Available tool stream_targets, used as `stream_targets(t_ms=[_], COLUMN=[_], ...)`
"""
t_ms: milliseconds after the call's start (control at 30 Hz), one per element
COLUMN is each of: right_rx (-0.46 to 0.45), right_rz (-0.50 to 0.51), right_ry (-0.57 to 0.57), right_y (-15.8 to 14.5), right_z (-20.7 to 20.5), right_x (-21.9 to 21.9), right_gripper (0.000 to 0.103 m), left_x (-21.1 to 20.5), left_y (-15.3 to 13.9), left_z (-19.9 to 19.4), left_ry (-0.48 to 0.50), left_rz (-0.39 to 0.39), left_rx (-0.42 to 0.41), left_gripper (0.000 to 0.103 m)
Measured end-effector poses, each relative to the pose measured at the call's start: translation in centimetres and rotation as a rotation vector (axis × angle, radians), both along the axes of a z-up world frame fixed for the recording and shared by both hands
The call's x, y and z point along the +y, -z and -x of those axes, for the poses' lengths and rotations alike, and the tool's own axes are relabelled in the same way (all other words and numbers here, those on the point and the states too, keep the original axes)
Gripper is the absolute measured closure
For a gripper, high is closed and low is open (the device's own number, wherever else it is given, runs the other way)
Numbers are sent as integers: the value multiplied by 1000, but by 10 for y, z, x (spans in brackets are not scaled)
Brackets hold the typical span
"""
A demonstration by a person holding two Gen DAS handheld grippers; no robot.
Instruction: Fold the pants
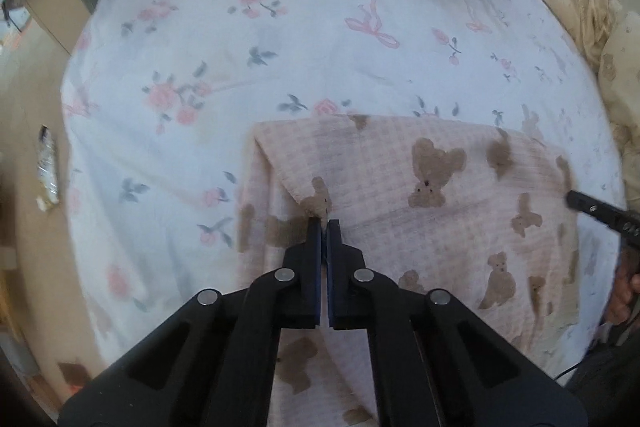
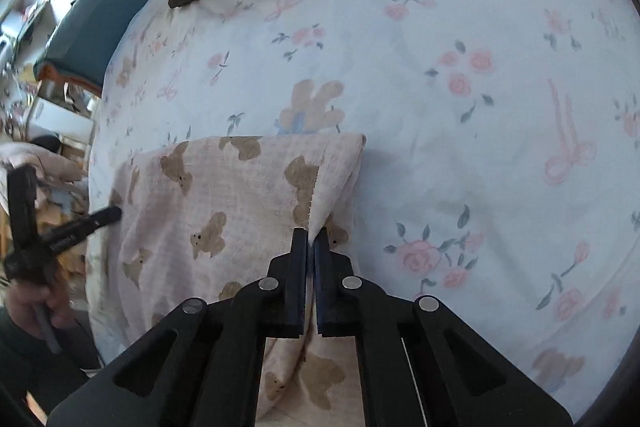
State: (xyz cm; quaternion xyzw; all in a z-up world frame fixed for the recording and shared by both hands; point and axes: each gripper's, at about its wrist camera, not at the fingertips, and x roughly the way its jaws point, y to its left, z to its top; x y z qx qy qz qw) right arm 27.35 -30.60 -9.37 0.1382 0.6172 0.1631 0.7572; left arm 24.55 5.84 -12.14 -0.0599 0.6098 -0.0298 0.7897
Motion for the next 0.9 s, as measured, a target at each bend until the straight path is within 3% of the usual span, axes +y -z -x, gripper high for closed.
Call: stream_targets(t_ms=[167,200,267,300,367,400,433,500,567,633,700,733,900], right_rx=[-13,-14,-52,-77,-137,-135,-101,-32,24,48,95,105,111], right_rz=[51,59,146,175,196,162,52,-100,-150,-80,64,125,148], right_ry=[8,1,-14,-23,-74,-89,-111,-121,-168,-227,-268,-273,-175], right_y=[-1,-3,-16,-24,-44,-47,-47,-38,-22,-7,15,24,10], right_z=[0,0,4,8,21,24,31,36,41,45,50,53,64], right_x=[-3,-1,7,9,21,24,32,44,66,81,87,82,44], right_gripper=[100,96,95,95,95,95,95,95,95,95,98,103,103], left_x=[0,-2,-7,-12,-26,-35,-46,-65,-85,-96,-93,-87,-62], left_y=[1,-1,-8,-17,-31,-34,-35,-29,-16,5,25,24,17], left_z=[-2,-1,4,11,22,29,36,44,50,54,53,54,61], left_ry=[-1,2,7,12,65,107,158,228,300,337,336,323,278], left_rz=[-43,-60,-122,-149,-117,-65,25,148,197,107,83,92,93], left_rx=[-16,-32,-41,-86,-149,-162,-160,-130,-69,18,122,113,110], left_gripper=[99,98,87,87,86,86,87,87,86,86,87,91,91])
